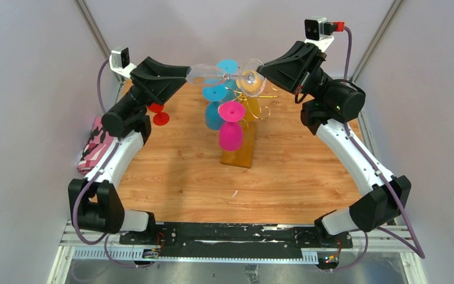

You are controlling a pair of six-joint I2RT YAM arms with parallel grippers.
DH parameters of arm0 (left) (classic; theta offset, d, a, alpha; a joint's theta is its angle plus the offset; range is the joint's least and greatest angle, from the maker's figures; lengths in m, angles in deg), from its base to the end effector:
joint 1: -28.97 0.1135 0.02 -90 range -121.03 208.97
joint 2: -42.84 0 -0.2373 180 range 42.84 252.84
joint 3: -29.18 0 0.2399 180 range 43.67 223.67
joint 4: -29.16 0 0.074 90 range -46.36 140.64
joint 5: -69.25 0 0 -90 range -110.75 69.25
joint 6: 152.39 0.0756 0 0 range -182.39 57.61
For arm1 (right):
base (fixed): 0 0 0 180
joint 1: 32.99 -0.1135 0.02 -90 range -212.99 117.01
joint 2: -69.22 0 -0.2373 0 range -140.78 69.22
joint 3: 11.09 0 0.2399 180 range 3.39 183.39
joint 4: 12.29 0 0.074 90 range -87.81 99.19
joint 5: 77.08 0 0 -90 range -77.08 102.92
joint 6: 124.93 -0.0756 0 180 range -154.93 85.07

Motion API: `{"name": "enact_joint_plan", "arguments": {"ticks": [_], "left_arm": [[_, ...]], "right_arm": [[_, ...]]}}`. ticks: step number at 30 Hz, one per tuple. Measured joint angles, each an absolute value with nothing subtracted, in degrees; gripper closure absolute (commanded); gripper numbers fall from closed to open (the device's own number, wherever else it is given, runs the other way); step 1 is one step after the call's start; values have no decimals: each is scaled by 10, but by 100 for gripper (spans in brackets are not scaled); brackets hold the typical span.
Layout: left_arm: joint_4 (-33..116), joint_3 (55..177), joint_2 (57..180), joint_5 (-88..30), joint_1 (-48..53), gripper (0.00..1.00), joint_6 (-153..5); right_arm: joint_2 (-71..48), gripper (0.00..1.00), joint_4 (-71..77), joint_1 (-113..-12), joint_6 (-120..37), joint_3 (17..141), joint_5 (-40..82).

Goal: Take the wine glass off the wine glass rack

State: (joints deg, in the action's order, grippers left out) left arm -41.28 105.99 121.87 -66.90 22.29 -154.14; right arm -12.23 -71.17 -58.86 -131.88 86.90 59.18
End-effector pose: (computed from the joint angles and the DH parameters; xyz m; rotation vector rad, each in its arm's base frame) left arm 0.2533 -0.0846 0.4545 0.3958 0.9253 -1.7454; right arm 0.1979 0.1567 0.5387 -0.6326 0.8159 2.0936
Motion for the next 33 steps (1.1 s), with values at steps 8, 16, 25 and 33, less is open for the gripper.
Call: {"name": "enact_joint_plan", "arguments": {"ticks": [8,16,25,33], "left_arm": [[-403,1024,1116,-640,224,37,-1542],[-428,1016,1076,-657,210,39,-1561],[-433,1009,1076,-657,206,99,-1595],[-403,1016,1070,-660,207,100,-1587]], "right_arm": [[-131,100,-826,-589,-1378,856,566],[-166,100,-870,-607,-1391,837,546],[-170,100,-875,-620,-1391,837,543],[-177,51,-871,-618,-1383,832,532]]}}
